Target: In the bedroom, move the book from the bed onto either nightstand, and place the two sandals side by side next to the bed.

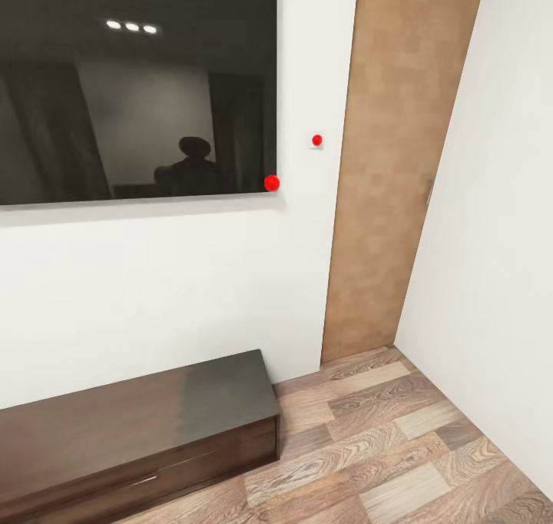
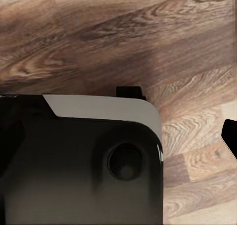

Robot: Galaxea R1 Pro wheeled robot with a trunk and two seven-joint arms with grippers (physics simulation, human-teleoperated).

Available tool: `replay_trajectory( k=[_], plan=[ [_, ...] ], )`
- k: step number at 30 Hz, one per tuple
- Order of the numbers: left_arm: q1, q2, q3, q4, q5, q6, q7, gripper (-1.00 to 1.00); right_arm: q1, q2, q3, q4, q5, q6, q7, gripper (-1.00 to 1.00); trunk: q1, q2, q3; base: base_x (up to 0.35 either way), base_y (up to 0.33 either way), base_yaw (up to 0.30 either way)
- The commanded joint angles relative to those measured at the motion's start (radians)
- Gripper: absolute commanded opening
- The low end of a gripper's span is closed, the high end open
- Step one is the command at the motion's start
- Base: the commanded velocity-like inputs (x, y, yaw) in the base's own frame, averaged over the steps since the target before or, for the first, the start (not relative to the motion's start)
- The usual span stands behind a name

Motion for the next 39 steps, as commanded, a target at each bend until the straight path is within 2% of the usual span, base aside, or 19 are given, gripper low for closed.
replay_trajectory(
  k=[1, 7, 8, 14, 22, 39],
  plan=[
    [-0.001, 0.0, -0.003, -0.005, -0.001, -0.004, 0.003, 1.0, -0.001, 0.0, -0.001, -0.005, 0.001, -0.003, -0.004, 1.0, 0.0, -0.001, -0.001, 0.0, 0.0, 0.0],
    [-0.001, 0.001, -0.002, -0.039, -0.002, -0.005, 0.007, 1.0, -0.001, -0.003, -0.002, -0.039, 0.001, -0.003, -0.005, 1.0, 0.0, -0.001, -0.001, 0.0, 0.0, 0.0],
    [-0.001, 0.001, -0.002, -0.175, -0.002, -0.005, 0.007, 1.0, -0.001, -0.004, -0.002, -0.072, 0.001, -0.003, -0.005, 1.0, 0.0, -0.001, -0.001, 0.0, 0.0, 0.0],
    [-0.001, 0.0, -0.002, -0.176, -0.003, -0.005, 0.008, 1.0, -0.001, -0.005, -0.003, -0.073, 0.001, -0.004, -0.006, 1.0, 0.0, -0.001, -0.001, 0.0, 0.017, 0.02],
    [-0.001, 0.001, 0.0, -0.176, -0.002, -0.005, 0.008, 1.0, -0.001, -0.004, -0.003, -0.073, 0.001, -0.005, -0.006, 1.0, 0.0, -0.001, -0.001, 0.0, 0.228, 0.133],
    [-0.001, 0.0, -0.003, -0.176, -0.002, -0.005, 0.008, 1.0, -0.001, -0.004, -0.003, -0.073, 0.001, -0.005, -0.006, 1.0, 0.0, -0.001, -0.002, 0.0, 0.044, 0.276]
  ],
)
